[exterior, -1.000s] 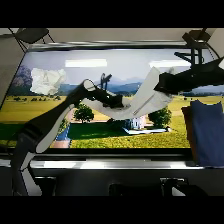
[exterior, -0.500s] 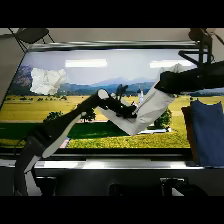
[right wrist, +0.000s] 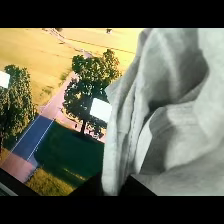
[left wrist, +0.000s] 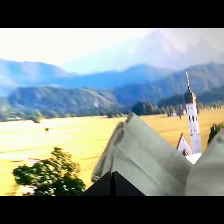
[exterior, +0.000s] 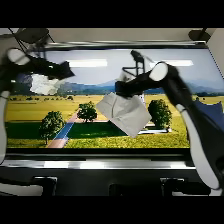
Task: Fold the shirts.
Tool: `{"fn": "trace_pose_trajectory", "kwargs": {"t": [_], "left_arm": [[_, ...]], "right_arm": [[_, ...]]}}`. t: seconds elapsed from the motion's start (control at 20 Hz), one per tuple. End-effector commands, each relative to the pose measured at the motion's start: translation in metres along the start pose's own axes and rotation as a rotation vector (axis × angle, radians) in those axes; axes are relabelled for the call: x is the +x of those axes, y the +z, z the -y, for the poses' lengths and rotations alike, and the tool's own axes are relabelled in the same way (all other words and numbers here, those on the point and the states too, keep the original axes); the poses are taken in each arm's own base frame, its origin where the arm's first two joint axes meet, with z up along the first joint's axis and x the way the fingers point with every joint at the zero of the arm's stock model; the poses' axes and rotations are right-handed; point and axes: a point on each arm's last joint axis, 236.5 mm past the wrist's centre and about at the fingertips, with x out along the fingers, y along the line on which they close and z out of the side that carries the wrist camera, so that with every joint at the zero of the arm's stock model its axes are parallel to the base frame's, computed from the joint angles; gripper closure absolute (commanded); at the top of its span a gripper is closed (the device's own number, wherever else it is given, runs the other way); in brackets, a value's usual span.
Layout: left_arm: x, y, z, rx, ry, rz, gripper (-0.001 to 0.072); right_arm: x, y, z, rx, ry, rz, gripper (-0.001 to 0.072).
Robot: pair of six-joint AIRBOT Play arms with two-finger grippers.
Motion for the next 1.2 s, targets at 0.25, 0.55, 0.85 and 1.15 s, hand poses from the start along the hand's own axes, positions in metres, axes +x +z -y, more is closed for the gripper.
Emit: {"fn": "trace_pose_trajectory", "kwargs": {"t": [0.25,0.55,0.85,1.15], "left_arm": [[-0.107,0.024,-0.014,0.066,0.084,0.172,0.0682],[-0.106,0.022,-0.014,0.089,0.086,0.162,0.0681],[-0.106,0.018,-0.014,0.096,0.085,0.144,0.0681],[-0.104,0.011,-0.013,0.094,0.080,0.118,0.0681]], "right_arm": [[0.031,0.001,0.064,0.288,-0.069,-0.041,0.0040],[-0.100,-0.078,0.192,0.390,-0.375,-0.185,0.0086],[-0.005,-0.166,0.174,0.746,-0.037,0.033,0.0083],[0.019,-0.163,0.183,0.767,-0.010,0.090,0.0085]]}}
